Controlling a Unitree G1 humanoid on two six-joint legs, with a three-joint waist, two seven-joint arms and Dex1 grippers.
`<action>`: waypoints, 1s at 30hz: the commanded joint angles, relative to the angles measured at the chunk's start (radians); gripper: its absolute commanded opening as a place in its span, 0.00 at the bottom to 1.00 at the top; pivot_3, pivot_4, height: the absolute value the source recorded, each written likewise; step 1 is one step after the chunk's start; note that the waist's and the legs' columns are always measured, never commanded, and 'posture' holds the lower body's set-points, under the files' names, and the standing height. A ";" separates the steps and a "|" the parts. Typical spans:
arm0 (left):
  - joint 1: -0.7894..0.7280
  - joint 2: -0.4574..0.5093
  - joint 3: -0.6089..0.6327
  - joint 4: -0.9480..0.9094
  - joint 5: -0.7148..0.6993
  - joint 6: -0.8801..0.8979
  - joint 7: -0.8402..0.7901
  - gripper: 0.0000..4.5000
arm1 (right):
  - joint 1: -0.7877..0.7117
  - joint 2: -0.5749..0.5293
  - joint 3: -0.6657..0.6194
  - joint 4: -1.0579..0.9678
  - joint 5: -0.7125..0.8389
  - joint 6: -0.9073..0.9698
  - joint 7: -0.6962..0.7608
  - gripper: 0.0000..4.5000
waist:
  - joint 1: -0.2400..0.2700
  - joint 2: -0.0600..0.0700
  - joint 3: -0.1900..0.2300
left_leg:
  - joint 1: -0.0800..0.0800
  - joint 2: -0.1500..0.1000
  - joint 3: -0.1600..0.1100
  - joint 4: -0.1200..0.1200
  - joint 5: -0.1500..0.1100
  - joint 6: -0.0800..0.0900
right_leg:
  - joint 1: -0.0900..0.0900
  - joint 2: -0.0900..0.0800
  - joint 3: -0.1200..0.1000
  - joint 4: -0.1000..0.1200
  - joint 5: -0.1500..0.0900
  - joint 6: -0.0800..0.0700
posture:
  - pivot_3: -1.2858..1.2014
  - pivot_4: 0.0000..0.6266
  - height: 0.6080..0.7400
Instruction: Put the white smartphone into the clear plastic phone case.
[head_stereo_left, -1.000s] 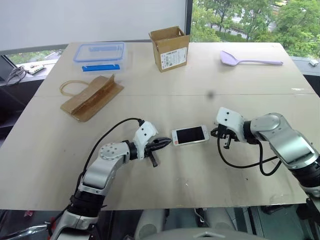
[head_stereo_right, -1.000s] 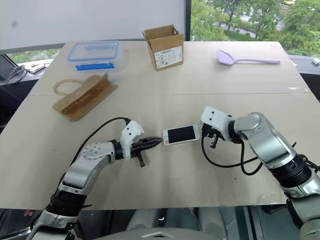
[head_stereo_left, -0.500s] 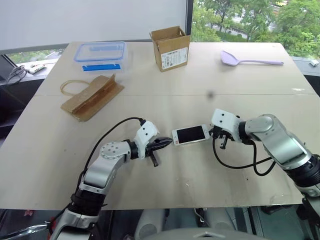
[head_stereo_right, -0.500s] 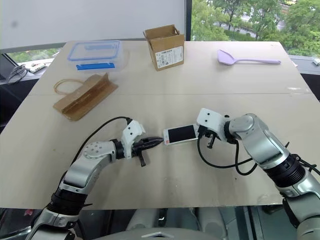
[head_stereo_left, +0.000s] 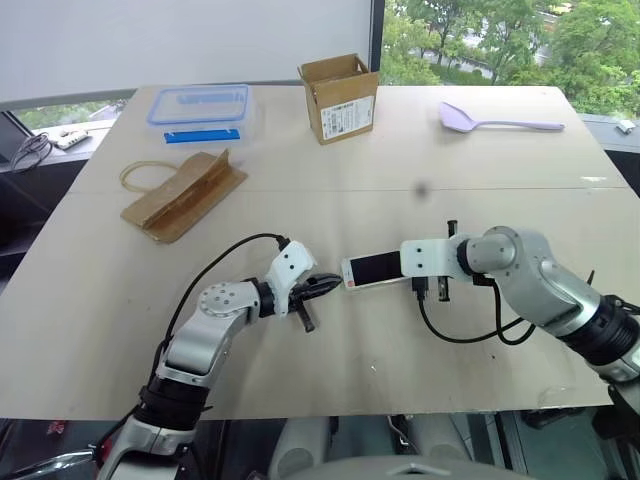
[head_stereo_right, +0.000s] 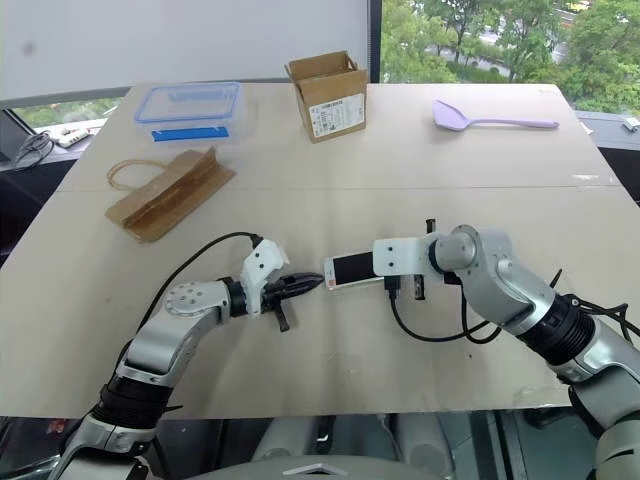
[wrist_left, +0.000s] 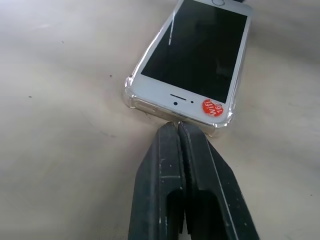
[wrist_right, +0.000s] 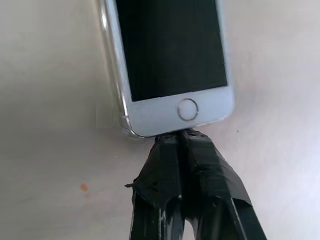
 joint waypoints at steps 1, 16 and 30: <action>-0.021 -0.019 -0.019 -0.040 -0.009 -0.007 0.001 0.01 | -0.019 0.073 0.043 -0.030 -0.012 -0.067 0.040 0.00 | -0.002 0.000 0.000 | 0.000 0.000 0.000 0.000 0.000 0.000 | 0.000 0.000 0.000 0.000 0.000 0.000 | 0.52 0.24 1.00; 0.007 0.020 0.136 -0.019 -0.106 0.006 -0.002 0.01 | 0.127 0.017 -0.259 -0.034 0.035 0.040 0.051 0.00 | 0.001 0.000 0.000 | 0.000 0.000 0.000 0.000 0.000 0.000 | 0.000 0.000 0.000 0.002 0.002 0.003 | 0.52 0.24 1.00; -0.130 -0.090 -0.004 0.028 -0.083 0.018 0.005 0.01 | 0.219 0.175 -0.543 -0.138 0.360 0.241 -0.083 0.00 | 0.005 -0.001 0.001 | 0.000 -0.001 -0.001 0.001 0.000 0.000 | 0.000 0.000 0.000 0.001 0.002 0.003 | 0.52 0.24 1.00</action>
